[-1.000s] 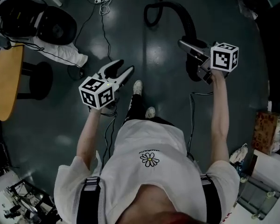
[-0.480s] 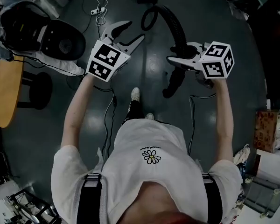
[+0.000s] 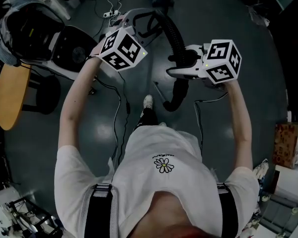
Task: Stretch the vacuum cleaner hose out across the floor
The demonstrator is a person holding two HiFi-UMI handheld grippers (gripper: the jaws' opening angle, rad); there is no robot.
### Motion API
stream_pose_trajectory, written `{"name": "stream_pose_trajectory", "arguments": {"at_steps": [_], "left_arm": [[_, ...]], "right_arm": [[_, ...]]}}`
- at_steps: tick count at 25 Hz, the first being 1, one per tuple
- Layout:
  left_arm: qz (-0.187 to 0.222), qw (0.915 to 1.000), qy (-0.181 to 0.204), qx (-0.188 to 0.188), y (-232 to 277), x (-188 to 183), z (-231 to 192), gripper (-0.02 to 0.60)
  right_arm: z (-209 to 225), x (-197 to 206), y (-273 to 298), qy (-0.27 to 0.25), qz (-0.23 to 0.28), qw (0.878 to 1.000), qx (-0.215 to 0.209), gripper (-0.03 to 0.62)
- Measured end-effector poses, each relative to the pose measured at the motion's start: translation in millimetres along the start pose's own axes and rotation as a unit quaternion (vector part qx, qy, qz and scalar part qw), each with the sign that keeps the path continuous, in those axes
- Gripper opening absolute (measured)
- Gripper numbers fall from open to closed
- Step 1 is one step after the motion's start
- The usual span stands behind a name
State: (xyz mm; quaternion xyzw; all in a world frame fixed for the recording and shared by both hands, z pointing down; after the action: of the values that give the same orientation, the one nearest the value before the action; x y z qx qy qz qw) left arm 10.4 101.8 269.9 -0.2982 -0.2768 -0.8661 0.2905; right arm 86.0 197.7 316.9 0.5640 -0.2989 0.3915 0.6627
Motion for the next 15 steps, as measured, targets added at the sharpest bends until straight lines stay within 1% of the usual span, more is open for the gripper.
{"name": "stream_pose_trajectory", "arguments": {"at_steps": [2,4,6,8,10,13,15], "left_arm": [[-0.006,0.9995,0.03,0.003,-3.6,-3.9,-0.1,0.219],[-0.004,0.9988,0.047,0.012,-7.3,-5.0,2.3,0.219],[0.01,0.9988,0.042,0.025,-10.4,-5.7,3.3,0.219],[0.026,0.9988,0.023,0.035,-11.8,-6.5,3.9,0.219],[0.035,0.9984,0.013,0.042,-9.2,-7.4,7.8,0.219],[0.053,0.9967,0.018,0.06,0.1,-18.2,18.2,0.219],[0.047,0.996,0.037,0.066,8.2,-21.2,23.5,0.219]], "right_arm": [[-3.6,-1.8,-2.4,-0.026,-0.042,0.999,0.013,0.181],[-8.2,-3.7,-6.6,-0.048,-0.084,0.995,0.028,0.181],[-12.1,-8.8,-14.4,-0.064,-0.125,0.989,0.045,0.181],[-15.8,-14.2,-25.9,-0.076,-0.161,0.982,0.061,0.181],[-22.1,-15.4,-39.0,-0.086,-0.193,0.975,0.071,0.181],[-33.3,-12.1,-57.6,-0.093,-0.224,0.967,0.083,0.181],[-39.2,-10.2,-66.9,-0.094,-0.235,0.964,0.087,0.181]]}}
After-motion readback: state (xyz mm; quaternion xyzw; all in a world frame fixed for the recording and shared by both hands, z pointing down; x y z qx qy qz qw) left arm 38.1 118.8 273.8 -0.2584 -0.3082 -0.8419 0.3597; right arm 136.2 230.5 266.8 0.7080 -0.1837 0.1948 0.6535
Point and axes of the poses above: the fingertips, and each gripper's own axes: y forward along the fingers, z to its right, x out of its underside, the point moved 4 cm from there along -y, backward along the fingers, and after that the axes turned 2 degrees about -y, right-handed, at the moved point
